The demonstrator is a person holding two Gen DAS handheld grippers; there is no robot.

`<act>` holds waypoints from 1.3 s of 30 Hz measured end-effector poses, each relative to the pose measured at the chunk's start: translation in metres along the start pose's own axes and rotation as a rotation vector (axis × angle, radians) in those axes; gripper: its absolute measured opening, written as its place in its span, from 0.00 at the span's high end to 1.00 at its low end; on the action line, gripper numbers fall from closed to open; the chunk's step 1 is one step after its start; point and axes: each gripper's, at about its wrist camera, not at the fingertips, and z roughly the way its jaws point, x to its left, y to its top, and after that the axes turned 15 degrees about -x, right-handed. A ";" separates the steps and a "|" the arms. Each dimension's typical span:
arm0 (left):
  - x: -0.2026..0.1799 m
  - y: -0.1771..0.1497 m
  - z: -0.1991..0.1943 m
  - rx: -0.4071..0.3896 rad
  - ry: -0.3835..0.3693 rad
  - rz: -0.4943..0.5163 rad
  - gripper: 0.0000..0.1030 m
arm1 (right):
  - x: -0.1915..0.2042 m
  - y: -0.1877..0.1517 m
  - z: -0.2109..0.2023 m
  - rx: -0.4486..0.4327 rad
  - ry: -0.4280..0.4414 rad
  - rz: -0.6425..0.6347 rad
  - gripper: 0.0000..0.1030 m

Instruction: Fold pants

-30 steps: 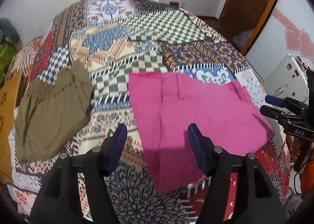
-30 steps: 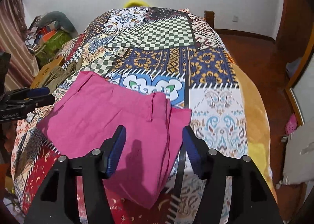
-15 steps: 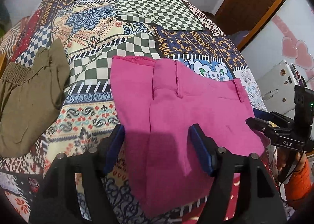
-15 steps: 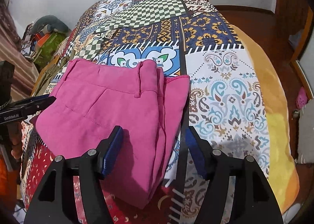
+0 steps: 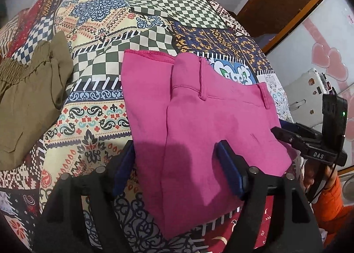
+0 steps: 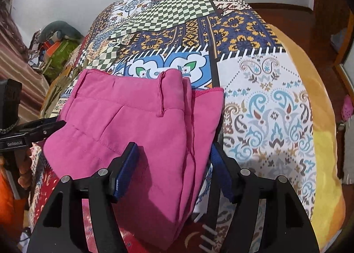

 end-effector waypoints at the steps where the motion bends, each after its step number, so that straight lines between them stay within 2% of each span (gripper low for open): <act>1: 0.000 0.000 0.001 -0.002 -0.006 -0.008 0.29 | -0.001 -0.001 -0.002 0.000 0.008 0.005 0.39; 6: -0.006 0.005 0.007 -0.007 -0.024 -0.002 0.43 | -0.002 -0.005 -0.003 -0.004 0.026 0.023 0.39; 10: -0.010 0.009 0.013 -0.007 -0.018 0.011 0.48 | -0.001 -0.004 0.001 -0.022 0.054 0.040 0.46; 15: -0.018 0.013 0.015 -0.021 0.001 0.029 0.63 | -0.005 0.001 0.005 -0.042 0.036 0.063 0.65; 21: -0.032 0.015 0.009 -0.057 0.064 0.102 0.77 | -0.004 0.006 0.000 -0.072 0.019 0.018 0.80; 27: -0.042 0.014 -0.005 -0.092 0.076 0.135 0.83 | 0.004 0.014 -0.014 -0.125 0.002 -0.032 0.87; 39: -0.059 0.012 -0.057 -0.185 0.083 0.169 0.84 | 0.030 0.028 -0.050 -0.225 0.031 -0.081 0.88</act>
